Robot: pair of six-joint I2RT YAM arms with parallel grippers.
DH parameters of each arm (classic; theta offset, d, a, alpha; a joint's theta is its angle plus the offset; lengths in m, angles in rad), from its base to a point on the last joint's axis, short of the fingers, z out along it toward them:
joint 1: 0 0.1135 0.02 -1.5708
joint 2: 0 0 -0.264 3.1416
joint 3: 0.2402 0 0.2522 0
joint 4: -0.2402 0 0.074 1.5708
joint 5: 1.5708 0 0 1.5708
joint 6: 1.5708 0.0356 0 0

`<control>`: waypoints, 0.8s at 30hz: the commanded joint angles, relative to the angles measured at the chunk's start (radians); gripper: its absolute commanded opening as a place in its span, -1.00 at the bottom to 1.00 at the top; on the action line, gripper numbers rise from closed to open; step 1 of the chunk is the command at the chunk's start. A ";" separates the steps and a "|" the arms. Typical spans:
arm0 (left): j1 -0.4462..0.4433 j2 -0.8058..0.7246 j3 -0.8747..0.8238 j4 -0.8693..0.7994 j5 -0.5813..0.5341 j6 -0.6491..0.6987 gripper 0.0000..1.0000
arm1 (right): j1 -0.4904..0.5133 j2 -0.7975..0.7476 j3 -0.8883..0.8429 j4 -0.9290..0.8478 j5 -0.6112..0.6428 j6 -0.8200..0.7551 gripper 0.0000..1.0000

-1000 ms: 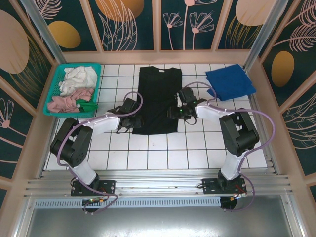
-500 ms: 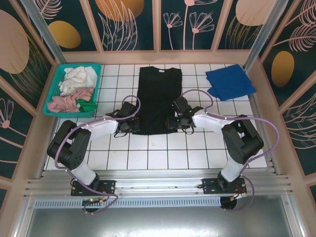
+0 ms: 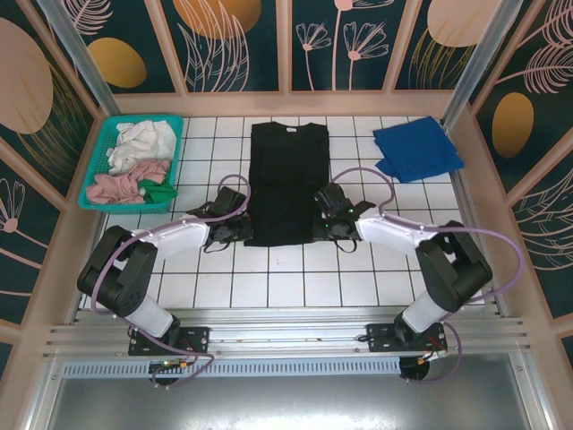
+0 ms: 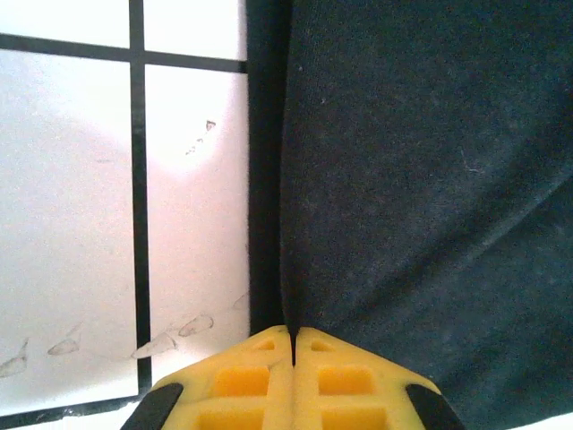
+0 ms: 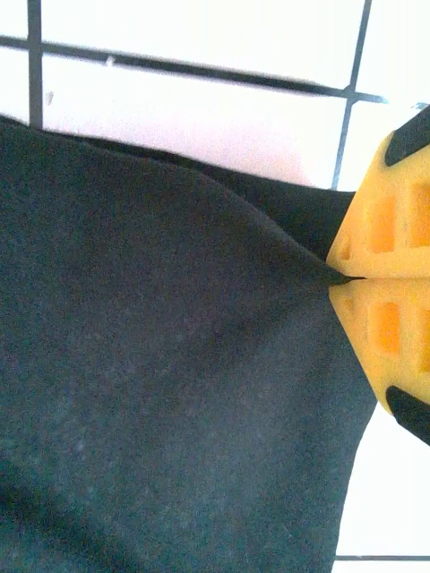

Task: Fold and stack the t-shirts

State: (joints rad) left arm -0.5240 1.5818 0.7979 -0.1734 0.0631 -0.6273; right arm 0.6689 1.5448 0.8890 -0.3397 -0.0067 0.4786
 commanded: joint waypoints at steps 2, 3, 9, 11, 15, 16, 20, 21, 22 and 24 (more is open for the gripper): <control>-0.004 -0.034 -0.037 0.022 -0.012 -0.045 -1.00 | 0.031 -0.122 -0.134 0.038 0.059 0.048 -0.99; -0.004 -0.038 -0.048 0.032 -0.009 -0.053 -1.00 | 0.033 -0.139 -0.179 0.070 0.051 0.061 -0.99; -0.005 -0.048 -0.110 0.098 0.041 -0.090 -1.00 | 0.044 -0.161 -0.321 0.162 -0.002 0.110 -0.83; -0.006 -0.049 -0.132 0.128 0.073 -0.099 -1.00 | 0.044 -0.166 -0.315 0.144 -0.001 0.100 -0.51; -0.021 -0.060 -0.151 0.121 0.078 -0.102 -0.87 | 0.039 -0.201 -0.232 0.050 0.010 0.070 -0.25; -0.024 -0.068 -0.153 0.117 0.078 -0.099 -0.78 | 0.034 -0.213 -0.209 0.029 0.015 0.061 -0.25; -0.031 -0.104 -0.130 0.072 0.044 -0.080 -0.31 | -0.024 -0.228 -0.101 0.048 0.069 0.033 -0.26; -0.031 -0.109 -0.110 0.048 0.021 -0.068 -0.24 | -0.046 -0.204 -0.080 0.079 0.063 0.022 -0.32; -0.031 -0.108 -0.088 0.023 -0.001 -0.060 -0.19 | -0.069 -0.175 -0.062 0.100 0.060 0.012 -0.37; -0.031 -0.100 -0.037 -0.022 -0.033 -0.038 -0.13 | -0.116 -0.089 -0.009 0.118 0.046 -0.003 -0.45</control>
State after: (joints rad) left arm -0.5518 1.4940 0.6941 -0.1253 0.0937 -0.7010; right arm 0.6006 1.3724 0.8268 -0.2584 0.0113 0.5148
